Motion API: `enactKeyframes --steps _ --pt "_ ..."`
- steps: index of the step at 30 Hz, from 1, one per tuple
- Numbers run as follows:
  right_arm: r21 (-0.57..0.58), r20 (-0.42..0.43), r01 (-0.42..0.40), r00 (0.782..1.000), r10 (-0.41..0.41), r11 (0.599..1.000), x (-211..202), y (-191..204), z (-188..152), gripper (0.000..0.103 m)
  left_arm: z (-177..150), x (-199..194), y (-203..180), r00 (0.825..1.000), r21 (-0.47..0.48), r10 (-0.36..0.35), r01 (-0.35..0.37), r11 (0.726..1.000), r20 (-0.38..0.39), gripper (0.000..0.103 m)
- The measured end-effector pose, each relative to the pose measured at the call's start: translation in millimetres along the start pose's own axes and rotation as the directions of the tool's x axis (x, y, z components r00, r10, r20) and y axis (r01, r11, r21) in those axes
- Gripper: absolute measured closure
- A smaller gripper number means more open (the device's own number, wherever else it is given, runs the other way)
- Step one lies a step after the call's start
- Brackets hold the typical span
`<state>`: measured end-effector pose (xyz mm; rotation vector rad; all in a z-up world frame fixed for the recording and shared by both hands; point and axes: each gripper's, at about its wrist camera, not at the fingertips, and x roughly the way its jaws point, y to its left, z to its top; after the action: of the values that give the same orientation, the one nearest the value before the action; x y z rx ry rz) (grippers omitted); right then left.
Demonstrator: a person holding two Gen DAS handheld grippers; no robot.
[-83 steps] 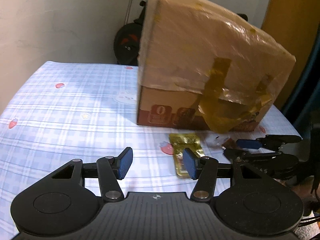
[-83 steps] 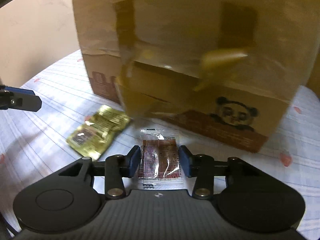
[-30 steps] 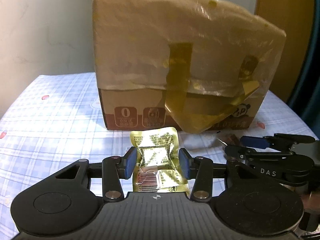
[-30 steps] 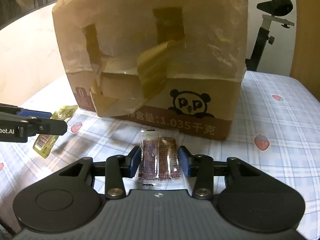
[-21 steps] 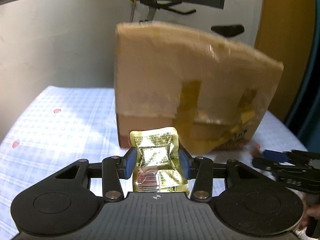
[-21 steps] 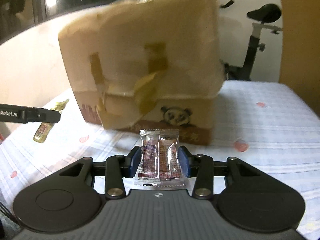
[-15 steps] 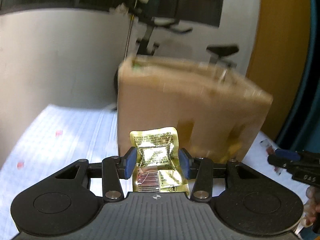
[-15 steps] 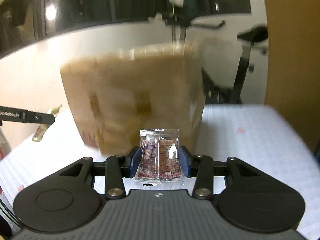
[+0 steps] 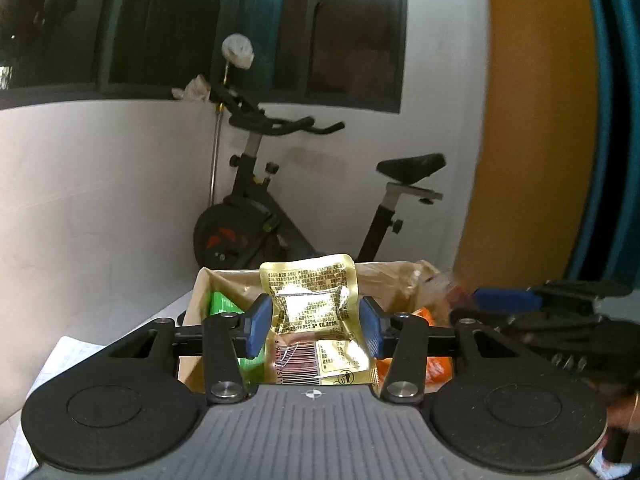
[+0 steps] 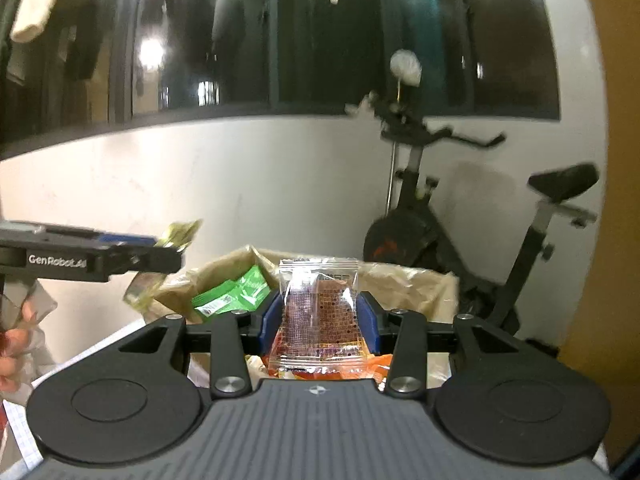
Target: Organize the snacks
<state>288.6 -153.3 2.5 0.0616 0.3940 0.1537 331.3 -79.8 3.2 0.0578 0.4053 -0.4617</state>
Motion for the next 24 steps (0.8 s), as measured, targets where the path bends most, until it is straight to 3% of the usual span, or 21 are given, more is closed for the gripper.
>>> enactKeyframes --steps 8,17,19,24 --pt "0.039 -0.168 0.030 0.985 -0.023 0.999 65 5 -6 0.059 -4 55 17 0.991 0.000 0.065 -0.066 0.998 -0.119 0.052" --pt "0.045 -0.240 0.078 0.969 -0.065 0.996 78 1 -14 0.053 -16 56 26 0.983 0.049 0.080 -0.074 0.996 -0.163 0.043" --pt "0.054 -0.243 0.091 0.967 -0.075 0.994 75 2 -13 0.049 -16 50 28 0.981 0.054 0.097 -0.089 0.995 -0.166 0.036" --pt "0.057 -0.212 0.092 0.974 -0.078 0.994 59 5 -6 0.022 -7 33 28 0.985 0.066 0.100 -0.091 0.994 -0.139 0.021"
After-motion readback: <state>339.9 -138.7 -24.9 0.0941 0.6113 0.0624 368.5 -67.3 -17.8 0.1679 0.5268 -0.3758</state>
